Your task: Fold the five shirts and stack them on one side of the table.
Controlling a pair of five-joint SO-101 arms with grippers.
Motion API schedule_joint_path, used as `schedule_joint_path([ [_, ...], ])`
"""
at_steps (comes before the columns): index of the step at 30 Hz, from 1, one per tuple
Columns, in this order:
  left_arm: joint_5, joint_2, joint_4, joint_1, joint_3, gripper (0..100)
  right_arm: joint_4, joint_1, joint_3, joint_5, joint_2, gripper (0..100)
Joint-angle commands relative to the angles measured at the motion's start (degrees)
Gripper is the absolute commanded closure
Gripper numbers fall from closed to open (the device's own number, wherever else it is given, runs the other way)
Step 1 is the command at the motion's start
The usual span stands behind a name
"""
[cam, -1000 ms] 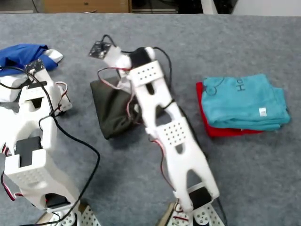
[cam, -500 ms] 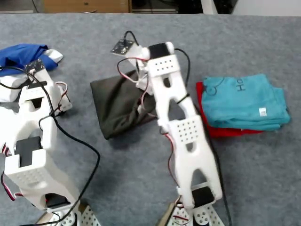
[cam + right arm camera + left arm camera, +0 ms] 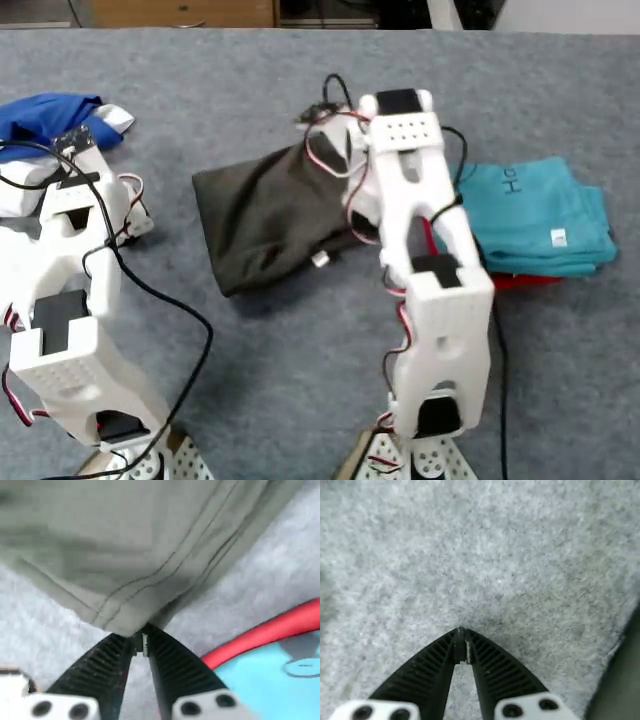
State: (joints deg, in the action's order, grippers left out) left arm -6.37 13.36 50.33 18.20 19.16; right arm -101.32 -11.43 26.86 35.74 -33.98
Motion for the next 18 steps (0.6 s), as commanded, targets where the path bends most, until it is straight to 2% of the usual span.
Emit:
schedule_joint_path([
  [1, 0.3, -3.4, -0.6, -0.2, -0.2, 98, -0.5, 1.3, -0.9, 1.6, 6.5, 99.4],
  [6, 0.3, -3.4, -0.6, -0.2, -0.2, 98, -0.4, -1.3, 8.7, 1.2, 9.5, 99.4],
  [11, 0.3, -3.4, -0.7, -0.2, -0.2, 98, -0.4, -6.9, 21.1, -5.4, 9.6, 99.4],
  [14, 0.3, -3.4, -0.7, -0.2, -0.3, 98, 1.1, -9.9, 21.8, -6.6, 7.3, 99.4],
  [18, 0.3, -3.4, -0.8, -0.2, -0.3, 98, 1.2, -10.0, 21.8, -8.3, -0.7, 99.4],
])
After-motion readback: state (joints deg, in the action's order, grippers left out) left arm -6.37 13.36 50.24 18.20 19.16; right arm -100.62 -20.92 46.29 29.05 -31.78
